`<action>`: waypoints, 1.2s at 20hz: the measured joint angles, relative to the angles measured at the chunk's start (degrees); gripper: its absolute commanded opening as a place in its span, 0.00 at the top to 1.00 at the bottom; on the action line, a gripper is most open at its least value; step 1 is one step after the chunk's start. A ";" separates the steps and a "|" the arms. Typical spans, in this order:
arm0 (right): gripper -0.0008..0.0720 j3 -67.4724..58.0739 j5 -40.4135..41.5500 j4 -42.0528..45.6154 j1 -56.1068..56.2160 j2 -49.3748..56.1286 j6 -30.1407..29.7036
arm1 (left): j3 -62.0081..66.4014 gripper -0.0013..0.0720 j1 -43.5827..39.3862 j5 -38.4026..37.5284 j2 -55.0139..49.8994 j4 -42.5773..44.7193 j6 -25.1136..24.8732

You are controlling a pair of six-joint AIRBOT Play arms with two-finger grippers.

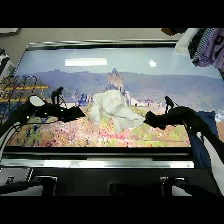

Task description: Fold the clothes and pants, and hang the long-sleeved shirts on hangers.

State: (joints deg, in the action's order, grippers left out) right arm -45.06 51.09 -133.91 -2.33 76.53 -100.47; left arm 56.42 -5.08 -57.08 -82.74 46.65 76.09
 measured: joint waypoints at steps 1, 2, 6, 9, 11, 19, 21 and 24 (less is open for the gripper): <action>0.94 0.00 0.22 0.02 0.00 -0.31 0.22 | -0.57 0.07 -0.83 1.22 -1.05 -1.97 -1.20; 0.94 0.00 0.44 0.00 0.00 -0.50 0.48 | -0.98 0.07 -1.64 2.32 -2.03 -3.58 -2.10; 0.94 0.00 1.40 0.04 0.00 -0.92 1.51 | -1.73 0.64 -3.78 6.08 -5.31 -9.33 -4.52; 0.95 0.02 1.90 0.04 0.00 -1.20 1.95 | -1.77 0.96 -4.22 7.87 -6.91 -13.25 -5.44; 0.95 -0.17 1.88 0.26 0.00 -2.25 1.97 | -0.79 0.96 -3.32 7.78 -6.93 -15.04 -5.66; 0.95 -25.83 4.24 15.87 -0.24 -10.75 6.71 | 15.61 0.96 11.32 2.25 5.18 -16.81 -3.58; 0.95 -35.47 4.79 18.93 -0.22 -13.31 7.56 | 21.49 0.96 15.28 1.16 10.40 -17.00 -2.78; 0.95 -48.17 4.94 22.80 -0.22 -17.84 7.98 | 28.98 0.96 20.90 0.42 19.17 -16.98 -1.11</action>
State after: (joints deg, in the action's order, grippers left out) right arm -93.23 56.03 -111.11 -2.55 58.70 -92.49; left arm 85.41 15.81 -56.66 -63.57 29.67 74.98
